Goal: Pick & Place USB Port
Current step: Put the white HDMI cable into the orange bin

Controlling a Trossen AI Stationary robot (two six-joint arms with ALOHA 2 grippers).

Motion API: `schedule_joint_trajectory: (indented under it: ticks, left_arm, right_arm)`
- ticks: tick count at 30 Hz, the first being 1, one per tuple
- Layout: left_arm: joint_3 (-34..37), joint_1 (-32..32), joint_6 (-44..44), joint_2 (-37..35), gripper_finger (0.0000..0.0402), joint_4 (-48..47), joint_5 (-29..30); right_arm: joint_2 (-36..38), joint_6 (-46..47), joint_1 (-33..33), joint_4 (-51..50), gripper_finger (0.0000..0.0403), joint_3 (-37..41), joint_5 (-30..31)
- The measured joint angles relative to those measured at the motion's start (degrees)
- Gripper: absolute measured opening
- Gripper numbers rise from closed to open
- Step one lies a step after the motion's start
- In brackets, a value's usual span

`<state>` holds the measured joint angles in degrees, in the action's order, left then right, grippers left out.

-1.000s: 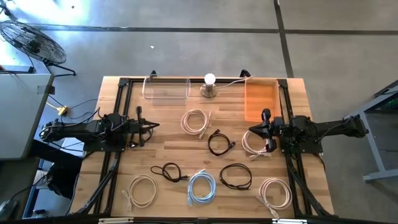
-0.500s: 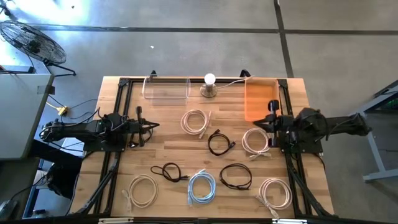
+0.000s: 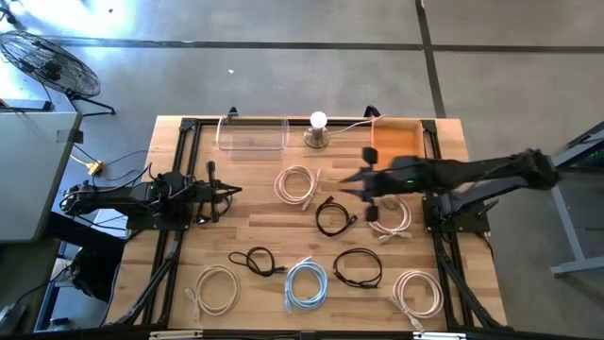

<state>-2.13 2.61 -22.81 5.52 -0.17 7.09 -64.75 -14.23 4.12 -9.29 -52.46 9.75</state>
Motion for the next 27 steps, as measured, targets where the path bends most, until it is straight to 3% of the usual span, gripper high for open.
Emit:
schedule_joint_trajectory:
  ticks: [5,8,14,20,27]
  left_arm:
    - [0.0,0.0,0.0,0.01,0.0,0.0,0.0]
    - [0.0,0.0,0.0,0.0,0.0,0.01,0.0]
    - [0.0,0.0,0.0,0.01,0.0,-0.01,0.0]
    - [0.0,0.0,0.0,0.0,0.0,0.0,-0.02]
    - [0.0,0.0,0.07,0.0,0.0,-0.01,-0.02]
  right_arm:
    - [-11.61,-5.09,-0.52,-3.06,0.0193,-9.16,2.13]
    - [-17.51,-6.38,-1.14,-5.38,0.0222,-13.7,1.24]
    - [-26.55,-6.9,-3.31,-9.36,0.0231,-18.5,0.75]
    - [-32.55,-3.14,-6.04,-11.8,0.0232,-19.61,-6.93]
    - [-38.74,-3.91,-7.17,-10.08,0.0232,-19.61,-9.91]
